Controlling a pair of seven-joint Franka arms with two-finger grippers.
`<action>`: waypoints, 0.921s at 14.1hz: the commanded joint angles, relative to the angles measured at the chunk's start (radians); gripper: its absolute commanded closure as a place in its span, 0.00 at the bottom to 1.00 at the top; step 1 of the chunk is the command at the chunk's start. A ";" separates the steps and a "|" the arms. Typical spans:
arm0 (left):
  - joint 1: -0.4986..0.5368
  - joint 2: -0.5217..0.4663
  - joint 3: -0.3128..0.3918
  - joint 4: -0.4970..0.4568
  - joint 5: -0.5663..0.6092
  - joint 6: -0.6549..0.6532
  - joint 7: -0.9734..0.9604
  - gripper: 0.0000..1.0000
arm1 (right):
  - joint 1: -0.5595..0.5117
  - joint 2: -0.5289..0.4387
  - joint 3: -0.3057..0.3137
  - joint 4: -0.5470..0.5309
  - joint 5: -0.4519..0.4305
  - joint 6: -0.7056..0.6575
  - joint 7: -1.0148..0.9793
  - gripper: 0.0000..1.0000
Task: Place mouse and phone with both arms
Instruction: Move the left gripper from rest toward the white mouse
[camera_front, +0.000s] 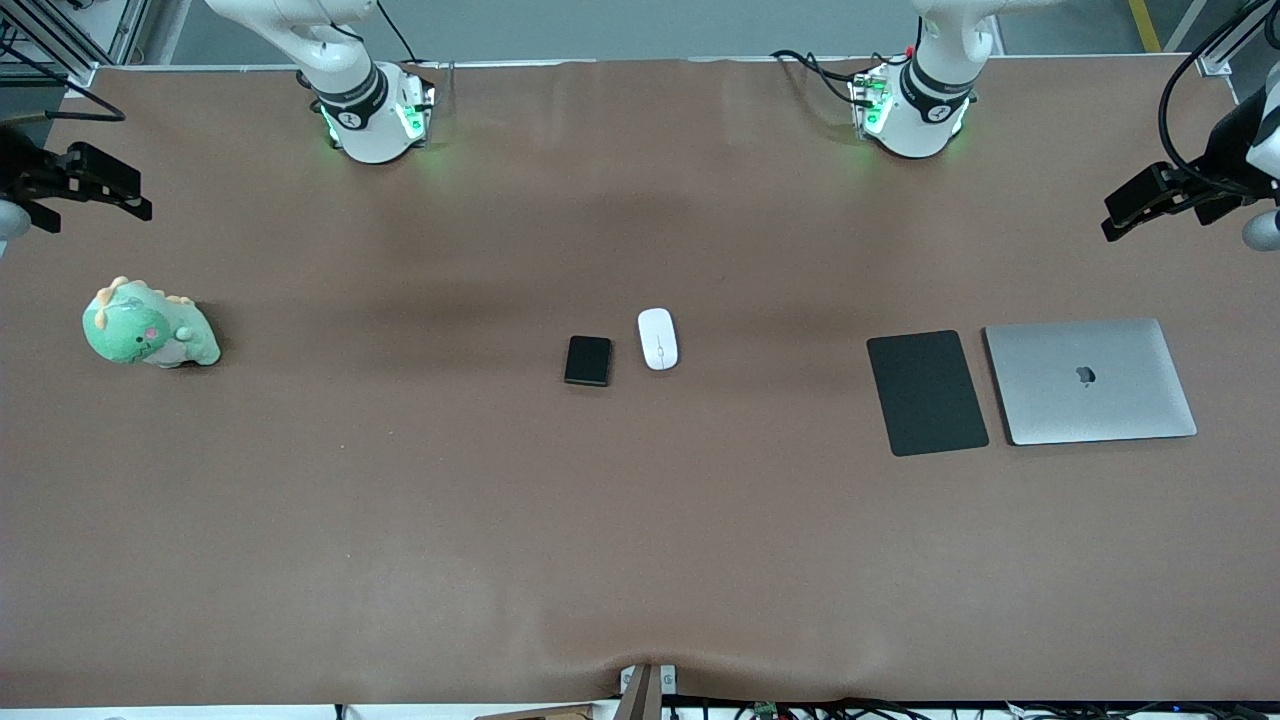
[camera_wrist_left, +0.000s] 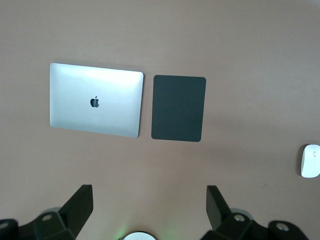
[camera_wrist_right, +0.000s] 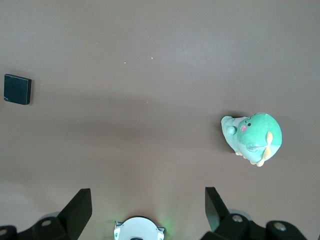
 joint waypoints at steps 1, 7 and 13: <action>0.005 -0.003 -0.008 0.015 0.017 -0.010 0.012 0.00 | -0.025 -0.006 0.011 -0.001 0.005 0.001 -0.012 0.00; -0.039 0.076 -0.033 0.021 0.011 0.004 -0.075 0.00 | -0.017 -0.006 0.012 0.000 0.005 0.002 -0.012 0.00; -0.212 0.280 -0.087 0.018 0.015 0.190 -0.274 0.00 | -0.023 -0.004 0.012 0.000 0.008 0.002 -0.013 0.00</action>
